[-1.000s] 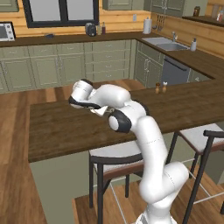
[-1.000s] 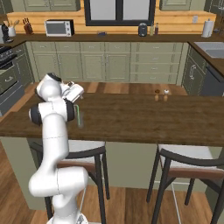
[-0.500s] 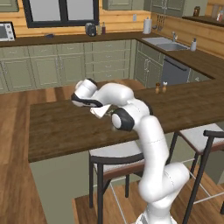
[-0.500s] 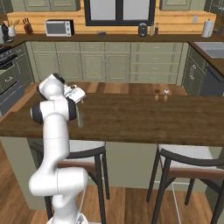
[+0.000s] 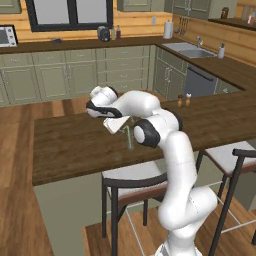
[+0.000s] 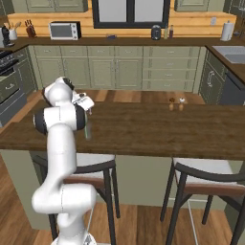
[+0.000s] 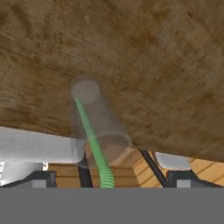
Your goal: Take a straw from the drawer in front and place it inside the glass cup on the dining counter.
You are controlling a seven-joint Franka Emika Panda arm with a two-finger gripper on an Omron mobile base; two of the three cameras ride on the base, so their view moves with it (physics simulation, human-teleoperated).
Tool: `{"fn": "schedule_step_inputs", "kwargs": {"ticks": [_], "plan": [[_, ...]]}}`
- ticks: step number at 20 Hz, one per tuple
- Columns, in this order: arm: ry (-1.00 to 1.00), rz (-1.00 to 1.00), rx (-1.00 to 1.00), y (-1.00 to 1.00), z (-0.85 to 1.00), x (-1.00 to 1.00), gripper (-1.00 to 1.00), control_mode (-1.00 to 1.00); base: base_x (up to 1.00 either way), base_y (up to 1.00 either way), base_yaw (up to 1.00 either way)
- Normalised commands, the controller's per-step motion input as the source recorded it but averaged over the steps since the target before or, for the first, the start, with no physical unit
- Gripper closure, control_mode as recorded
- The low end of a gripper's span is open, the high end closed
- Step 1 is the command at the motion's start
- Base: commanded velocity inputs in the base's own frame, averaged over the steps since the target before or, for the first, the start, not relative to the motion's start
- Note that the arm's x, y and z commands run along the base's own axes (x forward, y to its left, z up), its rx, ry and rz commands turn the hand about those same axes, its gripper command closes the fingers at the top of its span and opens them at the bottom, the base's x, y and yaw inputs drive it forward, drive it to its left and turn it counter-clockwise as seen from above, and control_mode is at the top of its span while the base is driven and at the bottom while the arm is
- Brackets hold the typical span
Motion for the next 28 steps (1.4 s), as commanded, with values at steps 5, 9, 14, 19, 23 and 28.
{"fn": "schedule_step_inputs", "kwargs": {"ticks": [5, 9, 14, 19, 23, 28], "plan": [[-0.16, 0.09, 0.22, 0.0, 0.0, 0.0, -1.0, -1.0, 0.0, 0.0, 0.0], [-0.16, 0.09, 0.2, 0.0, 0.0, -0.03, -1.0, -1.0, 0.0, 0.0, 0.0], [-0.18, 0.13, 0.23, 0.0, 0.04, -0.14, -1.0, -1.0, 0.0, 0.0, 0.0], [-0.18, 0.17, 0.21, 0.08, 0.11, -0.06, -1.0, -1.0, 0.0, 0.0, 0.0], [-0.12, 0.2, 0.17, 0.31, 0.06, -0.01, -1.0, -1.0, 0.0, 0.0, 0.0], [-0.03, 0.23, 0.1, 0.7, 0.08, -0.08, -1.0, -1.0, 0.0, 0.0, 0.0]]}}
